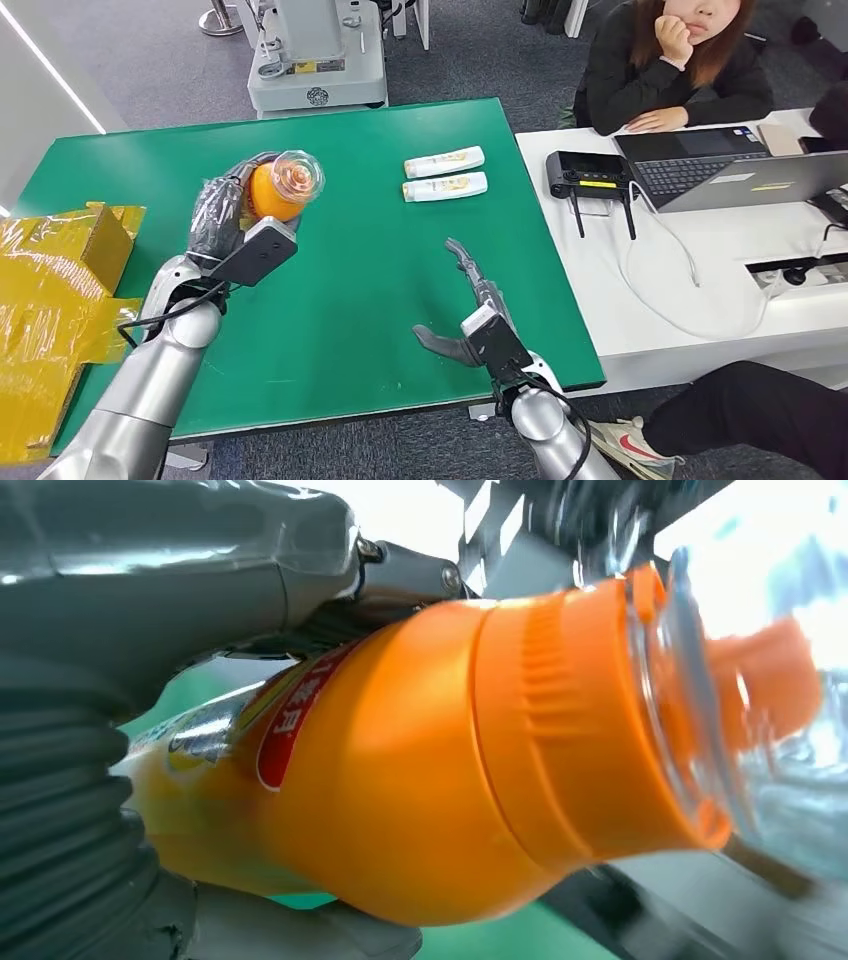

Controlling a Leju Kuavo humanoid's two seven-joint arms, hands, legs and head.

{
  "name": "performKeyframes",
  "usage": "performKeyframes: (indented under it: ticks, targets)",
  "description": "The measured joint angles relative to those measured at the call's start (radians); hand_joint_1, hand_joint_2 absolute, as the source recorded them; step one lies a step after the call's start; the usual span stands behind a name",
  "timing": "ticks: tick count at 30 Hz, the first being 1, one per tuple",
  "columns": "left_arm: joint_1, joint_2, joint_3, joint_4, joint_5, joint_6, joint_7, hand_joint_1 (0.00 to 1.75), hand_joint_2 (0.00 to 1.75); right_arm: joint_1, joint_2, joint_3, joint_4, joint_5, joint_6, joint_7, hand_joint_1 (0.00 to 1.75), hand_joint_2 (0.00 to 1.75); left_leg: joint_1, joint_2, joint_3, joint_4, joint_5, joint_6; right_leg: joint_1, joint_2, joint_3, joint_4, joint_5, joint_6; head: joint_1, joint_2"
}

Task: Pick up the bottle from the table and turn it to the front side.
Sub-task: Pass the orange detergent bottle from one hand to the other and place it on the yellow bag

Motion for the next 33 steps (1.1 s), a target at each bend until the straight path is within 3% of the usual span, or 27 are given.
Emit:
performKeyframes:
  ticks: [5, 10, 13, 18, 27, 33]
  targets:
    - [-0.039, 0.143, -0.003, -0.002, -0.439, 0.205, 0.124, 1.75, 1.75, 0.035, -0.009, 0.009, -0.053, -0.009, -0.017, -0.008, 0.00, 1.75, 0.002, 0.002, 0.000, 0.000, 0.000, -0.001, 0.002, 0.002, -0.001, 0.001, 0.000, -0.001, 0.000, 0.000]
    - [-0.046, 0.283, -0.002, -0.034, -0.629, 0.235, 0.168, 1.75, 1.75, 0.076, -0.009, 0.006, -0.106, 0.005, -0.042, -0.004, 0.00, 1.75, 0.003, 0.001, 0.000, -0.001, 0.000, -0.001, 0.002, 0.002, -0.001, 0.001, 0.000, -0.002, 0.000, 0.000]
    - [-0.044, 0.334, -0.001, -0.050, -0.665, 0.236, 0.169, 1.75, 1.75, 0.124, -0.010, -0.007, -0.151, 0.015, -0.060, -0.006, 0.00, 1.75, 0.003, 0.001, 0.000, -0.001, 0.000, -0.001, 0.002, 0.001, -0.001, 0.000, 0.000, -0.002, 0.000, 0.000]
    - [-0.067, 0.367, -0.005, -0.043, -0.809, 0.240, 0.199, 1.75, 1.75, 0.187, -0.011, -0.035, -0.214, 0.015, -0.078, -0.017, 0.00, 1.75, 0.003, 0.001, -0.001, 0.000, 0.000, -0.001, 0.002, 0.001, -0.001, 0.000, 0.000, -0.002, 0.000, 0.000]
    - [-0.094, 0.459, -0.020, -0.033, -0.839, 0.110, 0.201, 1.75, 1.75, 0.236, -0.011, -0.083, -0.276, 0.015, -0.076, -0.014, 0.00, 1.75, 0.003, 0.003, -0.001, 0.000, 0.000, -0.001, 0.002, 0.003, -0.001, 0.000, 0.001, -0.002, 0.000, 0.000]
    - [-0.055, 0.528, -0.014, -0.039, -0.735, -0.088, 0.186, 1.75, 1.75, 0.259, -0.010, -0.113, -0.308, 0.029, -0.047, -0.008, 0.00, 1.75, 0.003, 0.005, -0.001, 0.000, 0.000, -0.002, 0.002, 0.005, -0.002, 0.000, 0.001, -0.003, 0.000, 0.000]
